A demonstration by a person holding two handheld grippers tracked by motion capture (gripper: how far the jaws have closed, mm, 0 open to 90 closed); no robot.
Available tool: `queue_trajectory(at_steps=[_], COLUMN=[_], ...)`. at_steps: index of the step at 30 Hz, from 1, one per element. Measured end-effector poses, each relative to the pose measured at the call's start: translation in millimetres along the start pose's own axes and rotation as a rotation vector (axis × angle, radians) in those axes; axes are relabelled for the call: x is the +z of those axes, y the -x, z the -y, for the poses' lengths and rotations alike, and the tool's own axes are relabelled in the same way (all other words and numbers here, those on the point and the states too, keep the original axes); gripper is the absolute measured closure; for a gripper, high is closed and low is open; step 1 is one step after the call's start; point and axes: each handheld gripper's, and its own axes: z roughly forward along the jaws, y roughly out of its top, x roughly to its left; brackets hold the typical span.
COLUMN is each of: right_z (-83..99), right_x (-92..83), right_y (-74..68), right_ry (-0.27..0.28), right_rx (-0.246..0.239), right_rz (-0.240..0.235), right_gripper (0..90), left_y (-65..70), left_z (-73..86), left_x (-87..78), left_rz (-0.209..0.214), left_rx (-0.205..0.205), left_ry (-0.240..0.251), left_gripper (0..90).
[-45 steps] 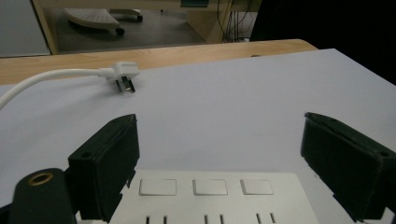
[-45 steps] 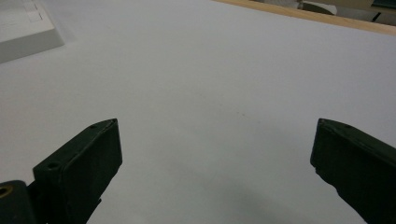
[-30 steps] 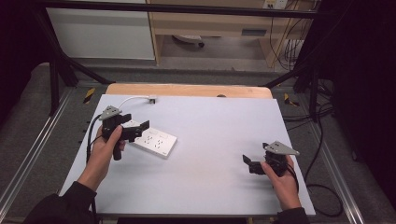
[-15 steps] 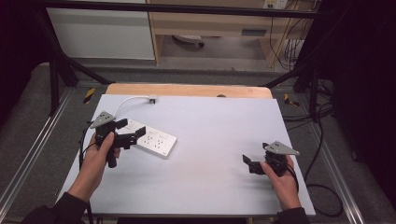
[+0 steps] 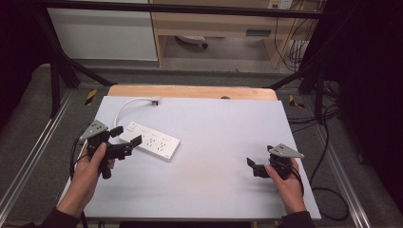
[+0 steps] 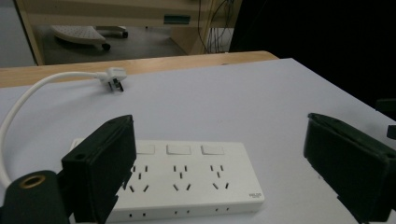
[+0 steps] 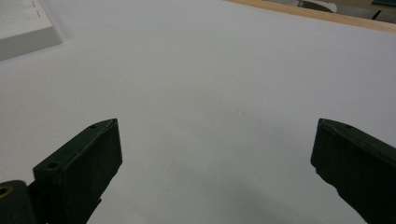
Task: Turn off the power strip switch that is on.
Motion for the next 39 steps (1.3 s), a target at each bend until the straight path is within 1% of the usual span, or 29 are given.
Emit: queue_trajectory(at_steps=[5, 13, 21, 24, 33, 39], right_z=[-0.1, 0.0, 0.0, 0.0, 0.1, 0.0], right_x=[0.4, 0.4, 0.3, 0.5, 0.6, 0.7], right_y=[-0.2, -0.1, -0.3, -0.4, -0.4, -0.4], right_ry=[0.002, 0.000, 0.001, 0.000, -0.002, -0.002], right_rx=[-0.006, -0.008, -0.009, -0.010, -0.009, -0.010], right_rz=[0.001, 0.002, 0.004, 0.004, 0.004, 0.004], right_gripper=[2.4, 2.4, 2.4, 2.4, 2.4, 2.4], left_y=[-1.1, -1.5, -3.0, -4.5, -7.9, -8.6], left_z=[5.9, 9.4, 17.4, 21.7, 33.0, 42.6], left_x=[-8.5, -20.4, -30.1, -33.4, -39.6, -39.4], left_rz=[-0.003, -0.010, -0.006, -0.013, -0.022, -0.026], left_rx=[0.008, 0.011, -0.003, -0.010, -0.017, -0.016], left_ry=[0.004, 0.017, 0.024, 0.021, 0.019, 0.004], left_gripper=[9.0, 8.7, 8.0, 7.7, 7.8, 7.8])
